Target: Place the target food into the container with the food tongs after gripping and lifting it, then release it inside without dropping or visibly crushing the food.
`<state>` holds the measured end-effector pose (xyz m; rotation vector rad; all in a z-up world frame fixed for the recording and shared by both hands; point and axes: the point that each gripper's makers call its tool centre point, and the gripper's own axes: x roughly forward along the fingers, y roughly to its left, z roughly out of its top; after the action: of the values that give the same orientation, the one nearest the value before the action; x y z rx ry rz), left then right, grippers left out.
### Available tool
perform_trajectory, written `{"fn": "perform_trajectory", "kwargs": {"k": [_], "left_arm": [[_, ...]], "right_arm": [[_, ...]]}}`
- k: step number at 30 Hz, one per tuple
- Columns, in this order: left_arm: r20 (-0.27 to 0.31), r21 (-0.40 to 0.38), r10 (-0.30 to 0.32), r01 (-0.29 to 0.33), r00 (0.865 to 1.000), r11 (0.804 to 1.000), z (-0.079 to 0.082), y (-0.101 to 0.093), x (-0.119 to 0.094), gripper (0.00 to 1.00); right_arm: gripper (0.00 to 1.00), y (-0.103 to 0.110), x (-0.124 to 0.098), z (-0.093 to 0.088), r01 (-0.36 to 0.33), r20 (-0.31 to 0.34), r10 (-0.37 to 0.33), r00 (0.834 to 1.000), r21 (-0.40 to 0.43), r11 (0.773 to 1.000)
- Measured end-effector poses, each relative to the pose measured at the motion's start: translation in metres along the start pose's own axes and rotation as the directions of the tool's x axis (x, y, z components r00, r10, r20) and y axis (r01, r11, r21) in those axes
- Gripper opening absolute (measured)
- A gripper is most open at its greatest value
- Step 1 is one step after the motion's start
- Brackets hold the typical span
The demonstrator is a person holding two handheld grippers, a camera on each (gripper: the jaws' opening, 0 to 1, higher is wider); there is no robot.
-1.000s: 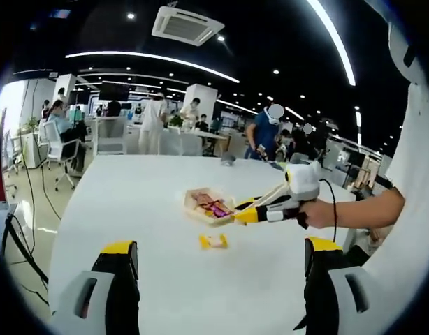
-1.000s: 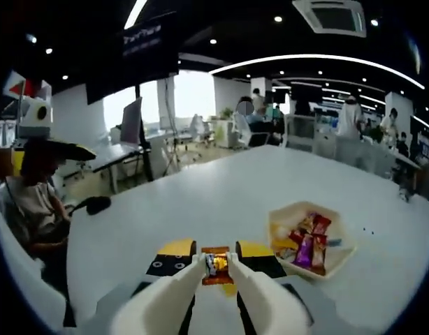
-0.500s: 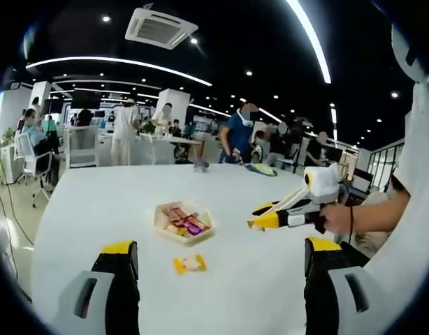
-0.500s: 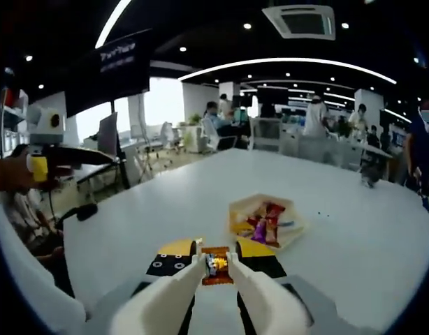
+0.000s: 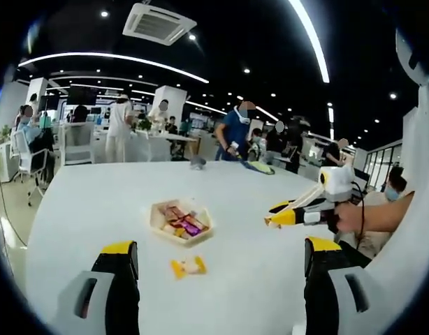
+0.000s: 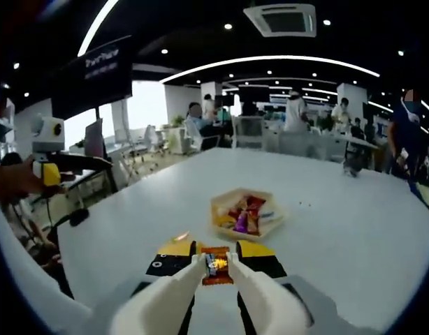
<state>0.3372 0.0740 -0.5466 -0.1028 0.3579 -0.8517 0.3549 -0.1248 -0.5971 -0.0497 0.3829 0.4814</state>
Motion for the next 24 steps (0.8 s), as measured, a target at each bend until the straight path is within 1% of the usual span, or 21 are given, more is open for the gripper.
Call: {"fn": "perform_trajectory", "kwargs": {"k": [1,4,5,9,11,13,16,18,21,24], "left_arm": [[0.0,0.0,0.0,0.0,1.0,1.0,0.0,0.0,0.0,0.99],[0.003,0.004,0.003,-0.003,1.0,1.0,0.006,0.005,0.007,0.99],[0.004,0.003,0.009,-0.009,1.0,1.0,0.007,0.007,0.009,0.99],[0.003,-0.007,0.025,-0.025,1.0,1.0,0.007,0.012,0.008,0.99],[0.003,-0.013,0.031,-0.031,1.0,0.999,0.007,0.013,0.007,0.99],[0.006,-0.027,0.036,-0.036,0.999,0.999,0.005,0.012,0.006,0.99],[-0.003,-0.033,0.06,-0.06,0.998,0.998,0.003,0.015,0.004,0.99],[0.004,-0.044,0.071,-0.071,0.997,0.997,0.002,0.017,0.002,0.99],[-0.012,-0.057,0.105,-0.106,0.994,0.993,-0.003,0.025,-0.004,0.99],[-0.017,-0.067,0.127,-0.128,0.992,0.989,-0.005,0.029,-0.01,0.99]], "right_arm": [[0.22,-0.001,0.0,0.0,0.001,0.0,-0.001,1.0,0.0,1.0],[0.22,-0.011,0.01,0.009,0.006,0.003,-0.006,1.0,-0.006,1.0],[0.22,-0.018,0.023,0.017,0.001,0.007,-0.001,1.0,-0.015,1.0],[0.22,-0.027,0.042,0.03,-0.008,0.014,0.009,1.0,-0.031,0.999],[0.22,-0.027,0.047,0.036,-0.012,0.017,0.013,1.0,-0.04,0.999],[0.22,-0.034,0.06,0.043,-0.019,0.024,0.02,1.0,-0.044,0.999],[0.22,-0.042,0.08,0.047,-0.03,0.017,0.031,0.999,-0.057,0.998],[0.22,-0.046,0.09,0.049,-0.036,0.016,0.037,0.999,-0.062,0.997],[0.22,-0.053,0.111,0.053,-0.047,0.013,0.048,0.999,-0.063,0.997],[0.22,-0.06,0.131,0.055,-0.058,0.009,0.059,0.998,-0.067,0.996]]}}
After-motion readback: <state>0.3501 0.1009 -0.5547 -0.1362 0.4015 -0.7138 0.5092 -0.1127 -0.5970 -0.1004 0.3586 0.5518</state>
